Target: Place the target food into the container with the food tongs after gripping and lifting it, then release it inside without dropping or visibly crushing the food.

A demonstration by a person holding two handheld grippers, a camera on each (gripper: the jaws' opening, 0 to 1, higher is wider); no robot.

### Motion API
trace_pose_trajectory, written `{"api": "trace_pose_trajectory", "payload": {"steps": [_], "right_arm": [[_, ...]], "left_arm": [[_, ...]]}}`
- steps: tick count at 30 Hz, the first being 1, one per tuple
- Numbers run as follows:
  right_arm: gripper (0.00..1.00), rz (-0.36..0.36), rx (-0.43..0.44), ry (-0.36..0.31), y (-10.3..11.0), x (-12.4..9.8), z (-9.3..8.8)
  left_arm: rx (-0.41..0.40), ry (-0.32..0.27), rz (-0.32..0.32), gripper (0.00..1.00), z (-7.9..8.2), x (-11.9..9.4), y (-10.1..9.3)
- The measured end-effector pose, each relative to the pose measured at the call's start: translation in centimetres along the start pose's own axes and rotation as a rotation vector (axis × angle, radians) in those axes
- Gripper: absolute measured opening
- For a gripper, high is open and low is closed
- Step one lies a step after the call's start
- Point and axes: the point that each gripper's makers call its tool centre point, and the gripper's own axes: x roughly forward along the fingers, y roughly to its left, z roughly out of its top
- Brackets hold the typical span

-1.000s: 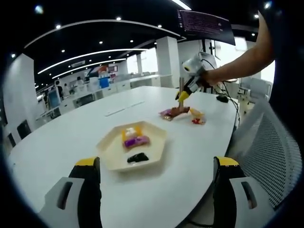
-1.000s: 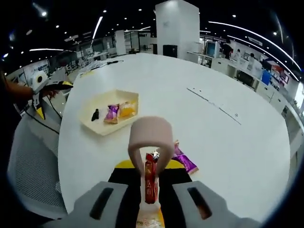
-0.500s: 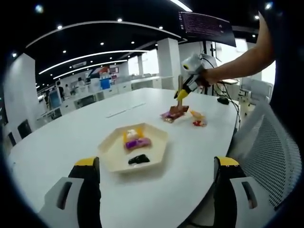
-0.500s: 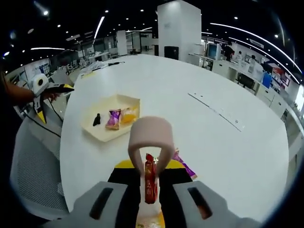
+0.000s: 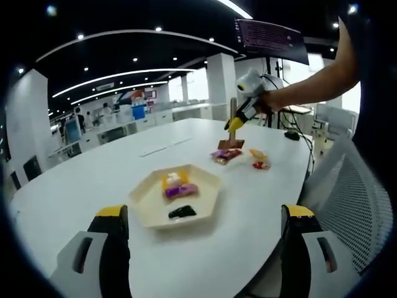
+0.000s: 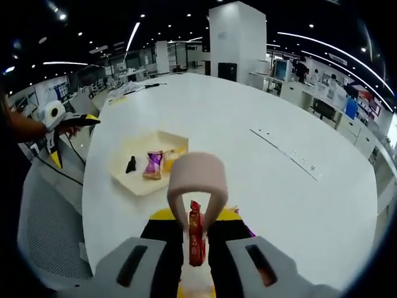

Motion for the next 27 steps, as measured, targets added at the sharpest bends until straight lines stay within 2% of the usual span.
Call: {"api": "trace_pose_trajectory", "payload": {"steps": [5, 9, 18, 27], "right_arm": [[0.13, 0.025, -0.027, -0.019, 1.3, 1.3, 2.0], [0.13, 0.04, -0.044, -0.018, 2.3, 2.3, 2.7], [0.13, 0.087, -0.083, -0.039, 4.6, 4.0, 5.6], [0.13, 0.138, -0.125, -0.059, 7.8, 5.7, 8.7]], "left_arm": [[0.005, 0.003, 0.001, 0.99, -0.1, 0.0, 0.0], [0.007, 0.003, -0.001, 0.99, 0.0, 0.0, -0.1], [0.014, -0.004, 0.006, 0.99, 0.1, -0.1, 0.1], [0.02, -0.003, 0.017, 0.99, 0.1, -0.1, 0.2]]}}
